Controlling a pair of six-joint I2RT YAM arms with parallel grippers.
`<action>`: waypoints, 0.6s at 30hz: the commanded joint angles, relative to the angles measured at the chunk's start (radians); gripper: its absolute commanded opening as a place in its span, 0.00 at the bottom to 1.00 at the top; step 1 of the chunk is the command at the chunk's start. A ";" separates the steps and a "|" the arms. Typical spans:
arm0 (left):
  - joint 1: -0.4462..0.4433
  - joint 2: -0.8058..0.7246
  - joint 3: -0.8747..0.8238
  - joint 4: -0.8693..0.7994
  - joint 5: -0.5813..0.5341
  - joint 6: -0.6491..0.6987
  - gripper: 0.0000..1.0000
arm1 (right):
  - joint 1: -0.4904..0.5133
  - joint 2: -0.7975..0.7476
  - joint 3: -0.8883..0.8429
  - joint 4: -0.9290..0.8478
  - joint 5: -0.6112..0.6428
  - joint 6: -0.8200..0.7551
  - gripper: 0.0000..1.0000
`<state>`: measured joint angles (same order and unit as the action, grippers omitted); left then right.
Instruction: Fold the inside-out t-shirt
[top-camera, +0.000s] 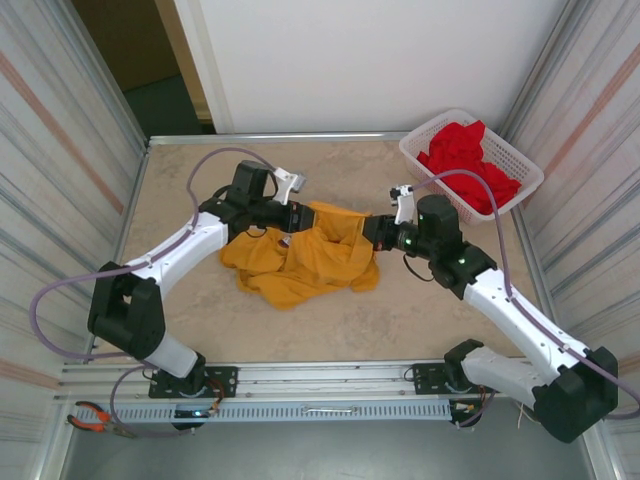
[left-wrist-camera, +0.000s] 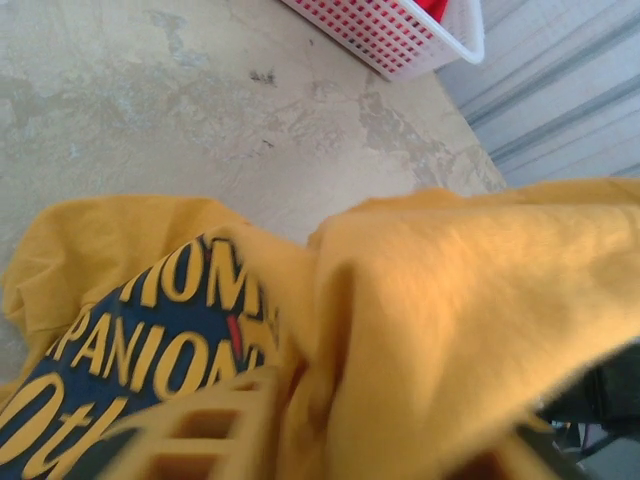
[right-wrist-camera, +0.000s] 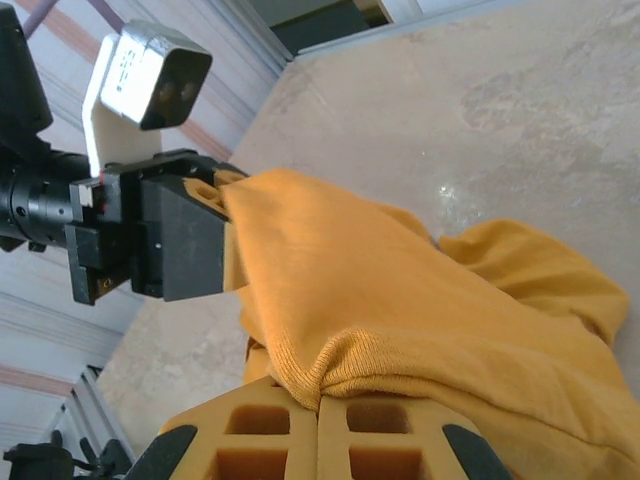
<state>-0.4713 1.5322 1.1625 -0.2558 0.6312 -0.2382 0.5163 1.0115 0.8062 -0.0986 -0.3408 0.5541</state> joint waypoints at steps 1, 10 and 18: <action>0.001 -0.014 -0.019 0.005 -0.051 -0.004 0.40 | -0.003 -0.012 -0.013 0.007 -0.024 0.054 0.00; -0.230 -0.188 -0.080 -0.022 -0.405 0.026 0.50 | 0.008 0.009 -0.007 -0.003 -0.011 0.072 0.00; -0.326 -0.022 -0.024 -0.028 -0.591 -0.010 0.49 | 0.011 -0.016 -0.007 -0.016 0.012 0.084 0.00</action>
<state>-0.8024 1.4555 1.1145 -0.2630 0.1654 -0.2363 0.5175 1.0191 0.7959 -0.1120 -0.3378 0.6186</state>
